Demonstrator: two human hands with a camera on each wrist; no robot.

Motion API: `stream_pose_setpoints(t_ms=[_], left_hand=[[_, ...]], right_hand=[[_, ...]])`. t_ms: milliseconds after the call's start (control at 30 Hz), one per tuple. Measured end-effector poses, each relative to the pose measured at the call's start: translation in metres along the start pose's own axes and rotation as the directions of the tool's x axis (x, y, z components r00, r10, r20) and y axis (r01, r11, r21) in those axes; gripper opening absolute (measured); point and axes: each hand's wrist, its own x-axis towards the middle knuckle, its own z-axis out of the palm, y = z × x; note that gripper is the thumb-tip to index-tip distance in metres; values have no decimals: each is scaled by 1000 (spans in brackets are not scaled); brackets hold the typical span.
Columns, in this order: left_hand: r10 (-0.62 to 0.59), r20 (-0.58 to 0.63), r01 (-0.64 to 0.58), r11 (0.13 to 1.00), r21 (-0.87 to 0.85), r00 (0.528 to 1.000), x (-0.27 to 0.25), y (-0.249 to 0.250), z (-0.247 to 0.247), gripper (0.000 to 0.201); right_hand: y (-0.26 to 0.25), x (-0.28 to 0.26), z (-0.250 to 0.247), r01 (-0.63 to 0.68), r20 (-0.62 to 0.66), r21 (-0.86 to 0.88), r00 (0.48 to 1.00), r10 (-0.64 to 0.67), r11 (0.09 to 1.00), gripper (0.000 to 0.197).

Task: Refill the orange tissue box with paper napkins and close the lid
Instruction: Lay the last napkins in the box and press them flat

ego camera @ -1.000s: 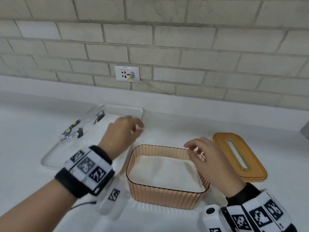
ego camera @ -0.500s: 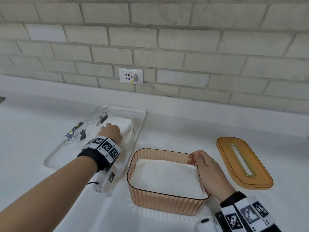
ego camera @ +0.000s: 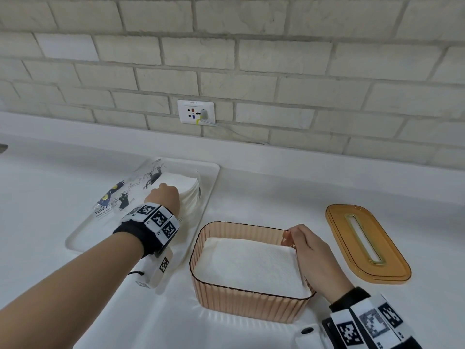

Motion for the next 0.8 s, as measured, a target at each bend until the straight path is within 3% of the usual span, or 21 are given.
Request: stream_pose_setpoints(t_ms=[167,233,300,367,433,500,533,633,733,800], left_hand=[[-5,-46,4,1000,-21,999,-14,-3,-20,29],[17,-151,-26,998,-57,988,-27,-7,-41,27],[62,-331,-96,991,-87,942,-47,-9,-64,17],[129,-504,-218,968,-122,854,-72,-7,-84,7],[261,-659,-437,892,-115,705,-100,-2,-94,3],[433,-709,-659,750,-59,557,-123,6,-95,10],[513,-691,-730,683,-32,510,-130,10,-92,18],[673,-611,-835,550,37,416,-134,19,-74,27],[722,-612,-868,484,113,323,-127,24,-58,25],[702,-641,-894,444,54,310,-125,23,-51,24]], right_hand=[[-6,-1,-4,-6,87,-93,996,14,996,32],[-10,-2,-11,32,132,-166,991,-10,986,29],[-20,-4,-22,91,119,-214,991,-67,972,34],[-38,-7,-32,141,78,-172,989,-129,975,44],[-59,-8,-38,157,72,30,985,-159,987,50],[-75,-8,-42,70,133,303,985,-114,950,45],[-81,-9,-43,-23,199,440,977,-73,898,37],[-87,-10,-46,-264,401,623,916,-12,736,30],[-79,-6,-43,-288,351,620,934,71,730,54],[-73,-4,-42,-270,293,596,950,108,757,69]])
